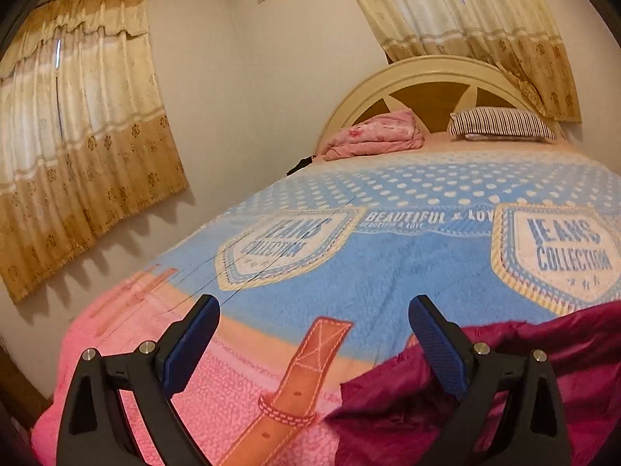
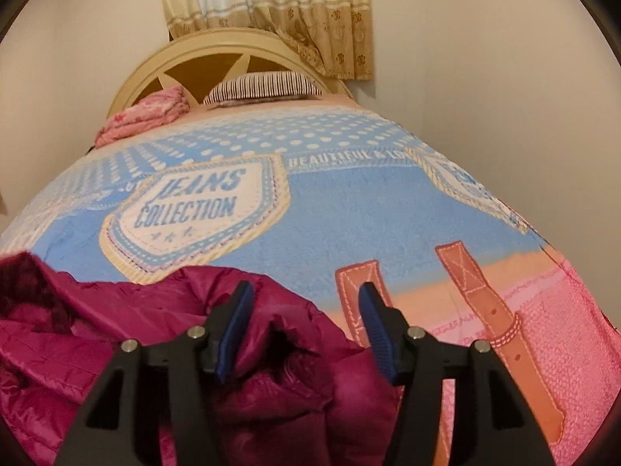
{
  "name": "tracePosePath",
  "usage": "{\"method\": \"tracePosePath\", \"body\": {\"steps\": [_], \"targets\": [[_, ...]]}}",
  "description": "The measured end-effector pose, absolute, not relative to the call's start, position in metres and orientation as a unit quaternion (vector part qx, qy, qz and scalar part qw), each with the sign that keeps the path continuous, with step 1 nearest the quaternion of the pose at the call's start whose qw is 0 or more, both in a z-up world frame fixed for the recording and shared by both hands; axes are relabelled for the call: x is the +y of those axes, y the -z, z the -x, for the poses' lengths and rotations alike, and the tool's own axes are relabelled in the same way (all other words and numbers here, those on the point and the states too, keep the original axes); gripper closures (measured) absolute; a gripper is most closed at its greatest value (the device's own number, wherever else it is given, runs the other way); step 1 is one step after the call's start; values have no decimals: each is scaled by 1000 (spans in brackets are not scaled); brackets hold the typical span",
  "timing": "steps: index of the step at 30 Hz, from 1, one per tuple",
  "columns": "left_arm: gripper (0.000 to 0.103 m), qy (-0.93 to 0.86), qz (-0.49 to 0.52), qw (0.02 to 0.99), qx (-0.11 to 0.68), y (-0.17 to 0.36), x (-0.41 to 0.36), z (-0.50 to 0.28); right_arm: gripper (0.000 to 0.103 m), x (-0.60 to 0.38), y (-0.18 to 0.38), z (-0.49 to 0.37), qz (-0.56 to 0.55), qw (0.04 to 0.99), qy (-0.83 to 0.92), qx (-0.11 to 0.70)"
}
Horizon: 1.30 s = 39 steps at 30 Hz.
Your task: Fold large clothes
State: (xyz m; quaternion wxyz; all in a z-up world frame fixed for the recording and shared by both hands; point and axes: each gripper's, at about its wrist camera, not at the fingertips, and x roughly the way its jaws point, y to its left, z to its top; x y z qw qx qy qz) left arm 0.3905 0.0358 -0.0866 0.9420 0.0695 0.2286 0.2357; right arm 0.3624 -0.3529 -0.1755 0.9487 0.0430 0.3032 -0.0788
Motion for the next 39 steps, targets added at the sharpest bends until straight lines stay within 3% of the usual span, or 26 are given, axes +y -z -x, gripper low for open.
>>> {"method": "tracePosePath", "body": {"steps": [3,7,9,15,25,39], "targets": [[5,-246,-47,940,232,78,52,-395,39,-354,178,-367,-36,947,78,310],[5,-262,-21,939,223,63,69,-389,25,-358,168,-363,-39,952,96,289],[5,-257,-10,941,220,56,72,-382,24,-359,160,-359,-40,954,106,276],[5,-190,3,966,175,40,40,-339,13,-335,128,-327,-28,969,105,220],[4,-164,-131,953,218,95,-43,-380,13,-257,171,-360,37,955,31,292],[4,-177,-110,917,339,167,-28,-450,14,-284,211,-396,-6,937,53,345]]}}
